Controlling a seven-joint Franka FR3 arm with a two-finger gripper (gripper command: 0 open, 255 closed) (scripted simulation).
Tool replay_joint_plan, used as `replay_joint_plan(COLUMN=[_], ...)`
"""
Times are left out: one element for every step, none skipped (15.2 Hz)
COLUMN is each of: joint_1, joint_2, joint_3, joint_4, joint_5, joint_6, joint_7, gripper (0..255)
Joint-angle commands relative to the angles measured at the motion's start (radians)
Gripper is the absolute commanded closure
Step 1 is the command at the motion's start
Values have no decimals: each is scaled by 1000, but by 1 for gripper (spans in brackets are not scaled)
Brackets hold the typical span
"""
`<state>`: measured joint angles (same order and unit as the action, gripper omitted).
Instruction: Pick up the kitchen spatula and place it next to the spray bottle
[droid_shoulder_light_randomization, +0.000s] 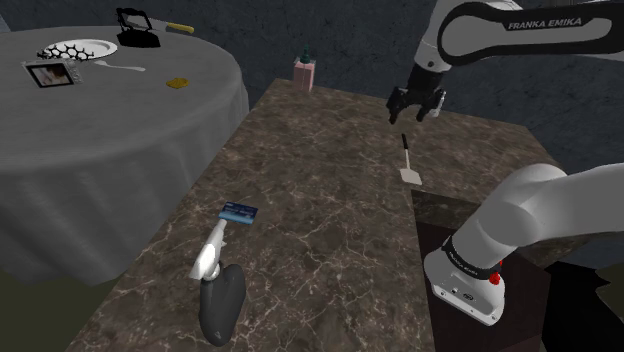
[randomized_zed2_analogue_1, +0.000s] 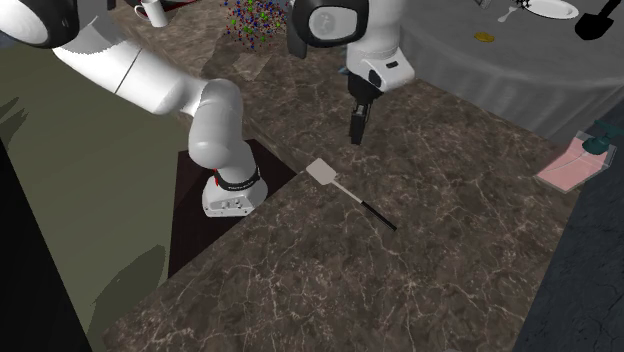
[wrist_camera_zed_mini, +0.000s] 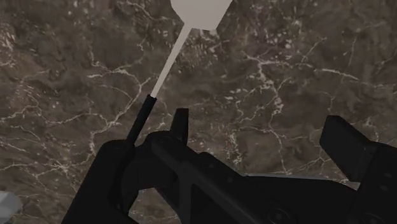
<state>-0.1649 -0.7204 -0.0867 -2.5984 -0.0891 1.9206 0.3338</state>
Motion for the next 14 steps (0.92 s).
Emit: replay_joint_plan(joint_1=[-41, -62, -82, -103, -124, -145, -166, -188, -210, -219, -220, -221, -221, -222], joint_2=[11, 20, 30, 40, 51, 63, 76, 89, 104, 111, 121, 132, 144, 156], joint_3=[-12, -18, -24, -30, -36, -42, -48, -54, -60, -63, -64, -66, -68, -69], joint_4=[-47, -67, -87, -106, -125, -144, -162, -180, -198, -205, -213, -220, -227, -234], joint_5=[-11, -17, -23, -28, -34, -40, -47, -53, -59, -62, -64, -65, -67, -68], joint_6=[62, 93, 124, 155, 186, 218, 251, 284, 317, 332, 350, 368, 386, 405], joint_7=[53, 78, 103, 128, 153, 179, 204, 229, 255, 266, 266, 266, 267, 267], gripper=[0, 0, 0, 0, 0, 0, 0, 0, 0, 0, 0, 0, 0, 0])
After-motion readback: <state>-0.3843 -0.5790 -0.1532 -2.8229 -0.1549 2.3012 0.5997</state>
